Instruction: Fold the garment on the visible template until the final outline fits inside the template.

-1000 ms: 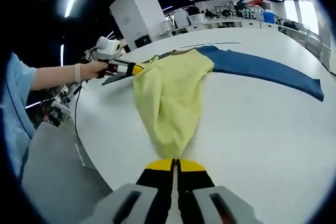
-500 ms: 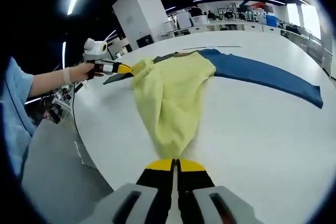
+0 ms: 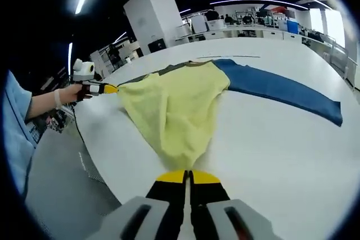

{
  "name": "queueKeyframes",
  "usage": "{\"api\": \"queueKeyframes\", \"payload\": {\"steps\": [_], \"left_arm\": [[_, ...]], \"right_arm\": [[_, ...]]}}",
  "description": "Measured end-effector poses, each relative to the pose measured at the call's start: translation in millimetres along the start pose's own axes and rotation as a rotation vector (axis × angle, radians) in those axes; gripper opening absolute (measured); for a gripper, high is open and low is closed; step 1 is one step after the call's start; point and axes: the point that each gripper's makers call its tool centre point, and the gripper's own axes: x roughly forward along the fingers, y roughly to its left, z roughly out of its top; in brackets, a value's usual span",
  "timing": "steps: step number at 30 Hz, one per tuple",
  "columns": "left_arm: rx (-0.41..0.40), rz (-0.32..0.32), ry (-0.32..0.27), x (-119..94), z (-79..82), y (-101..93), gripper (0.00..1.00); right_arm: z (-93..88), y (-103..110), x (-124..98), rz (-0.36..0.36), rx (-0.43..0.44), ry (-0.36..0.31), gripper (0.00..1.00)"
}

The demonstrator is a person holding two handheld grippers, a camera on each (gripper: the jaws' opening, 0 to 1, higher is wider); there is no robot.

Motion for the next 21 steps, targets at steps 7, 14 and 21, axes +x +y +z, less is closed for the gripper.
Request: {"api": "queueKeyframes", "payload": {"steps": [7,14,21], "left_arm": [[-0.086,-0.012,0.023,-28,-30.3,-11.3,0.0],[-0.188,-0.016,0.118,-43,-75.3,-15.5,0.0],[-0.273,-0.007,0.208,-46,-107.1,-20.3,0.0]], "right_arm": [[-0.5,3,-6,0.02,0.034,0.007,0.0],[-12.4,7,-5,0.04,0.063,0.045,0.0],[-22.3,9,-1,0.047,0.085,0.091,0.0]]}}
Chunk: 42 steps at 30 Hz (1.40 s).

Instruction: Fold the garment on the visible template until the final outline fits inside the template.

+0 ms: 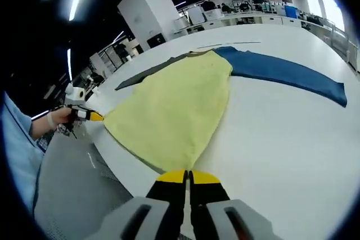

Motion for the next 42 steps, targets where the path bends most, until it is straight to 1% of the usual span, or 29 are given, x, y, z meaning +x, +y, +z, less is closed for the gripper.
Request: {"api": "queueKeyframes", "payload": {"steps": [5,9,11,16,21,24,27,32,34,36,37,38,41,42], "left_arm": [[-0.034,0.019,-0.009,2,-3.1,2.9,0.0],[-0.029,0.024,-0.016,4,-4.1,3.4,0.0],[-0.022,0.028,-0.022,4,-5.1,3.3,0.0],[-0.039,0.034,-0.029,5,-7.7,4.7,0.0],[-0.023,0.043,-0.03,6,-9.9,5.8,0.0],[-0.024,0.038,-0.04,6,-9.6,6.0,0.0],[-0.041,0.036,-0.05,6,-9.3,6.8,0.0],[-0.027,0.03,-0.073,5,-9.3,5.5,0.0],[-0.022,0.034,-0.088,5,-8.1,5.7,0.01],[0.004,0.04,-0.11,2,-4.8,5.2,0.01],[0.015,0.038,-0.121,1,-2.7,4.2,0.02],[0.021,0.037,-0.136,-1,0.0,3.7,0.05],[0.022,0.032,-0.193,-6,11.2,3.5,0.19],[0.042,0.021,-0.228,-8,18.4,2.0,0.24]], "right_arm": [[-3.9,-1,2,-0.004,0.012,0.014,0.0],[-5.1,-2,2,-0.005,0.019,0.013,0.0],[-5.1,-3,3,-0.01,0.003,0.004,0.0],[-9.7,-4,4,-0.015,0.008,0.013,0.0],[-13.5,-5,5,-0.019,0.002,0.022,0.0],[-14.3,-5,6,-0.022,0.003,0.025,0.0],[-14.5,-5,6,-0.022,0.0,0.027,0.0],[-14.6,-5,6,-0.02,-0.002,0.023,0.0],[-13.9,-4,5,-0.017,-0.017,0.018,0.0],[-13.3,-4,4,-0.016,-0.028,0.014,0.0],[-12.3,-4,2,-0.015,-0.037,0.008,0.01],[-11.3,-4,1,-0.015,-0.04,0.002,0.04],[-3.8,-5,-4,-0.01,-0.043,-0.041,0.14],[-0.7,-5,-5,-0.012,-0.053,-0.06,0.18]]}}
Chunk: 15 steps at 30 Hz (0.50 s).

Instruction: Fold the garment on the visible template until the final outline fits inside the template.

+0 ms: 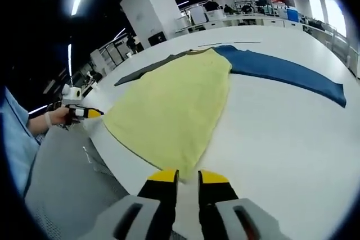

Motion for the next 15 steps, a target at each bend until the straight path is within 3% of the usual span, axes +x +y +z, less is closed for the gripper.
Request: {"api": "queueKeyframes", "payload": {"steps": [2,5,7,10,15], "left_arm": [[0.033,-0.011,-0.021,-1,6.4,-2.5,0.42],[0.149,-0.006,-0.04,0,14.3,-4.3,0.63],[0.164,-0.03,-0.058,2,19.1,-11.0,0.77],[0.191,-0.031,-0.059,4,23.3,-14.0,0.89],[0.219,-0.046,-0.073,8,30.1,-21.1,0.99]], "right_arm": [[5.1,-1,-2,-0.006,-0.006,-0.029,0.28],[11.4,-5,-2,-0.022,-0.023,-0.065,0.45],[13.3,-7,-2,-0.031,-0.031,-0.071,0.52],[18.2,-11,-3,-0.056,-0.061,-0.095,0.67],[27.7,-20,-3,-0.108,-0.078,-0.141,0.95]]}}
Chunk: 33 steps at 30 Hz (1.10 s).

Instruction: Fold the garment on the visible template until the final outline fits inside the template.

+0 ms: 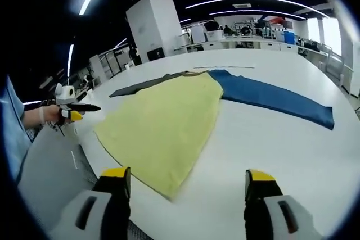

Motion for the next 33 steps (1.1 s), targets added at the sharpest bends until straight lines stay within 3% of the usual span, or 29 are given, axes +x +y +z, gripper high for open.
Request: {"api": "queueKeyframes", "payload": {"steps": [1,7,14,23,33], "left_arm": [[0.022,-0.009,-0.012,1,2.3,-2.0,0.99],[0.037,-0.03,-0.01,5,6.9,-9.9,0.99],[0.028,-0.048,-0.053,9,18.9,-15.5,0.98],[0.033,-0.042,-0.067,12,25.5,-14.9,0.95],[0.029,-0.039,-0.085,8,32.7,-15.4,0.96]], "right_arm": [[-0.3,0,0,-0.004,0.003,0.001,0.99],[4.1,-11,-5,-0.034,0.01,-0.014,1.0],[7.4,-26,-10,-0.081,0.004,-0.023,0.95],[15.5,-51,-23,-0.129,0.01,-0.036,0.91],[32.6,-104,-41,-0.233,0.008,-0.059,0.86]]}}
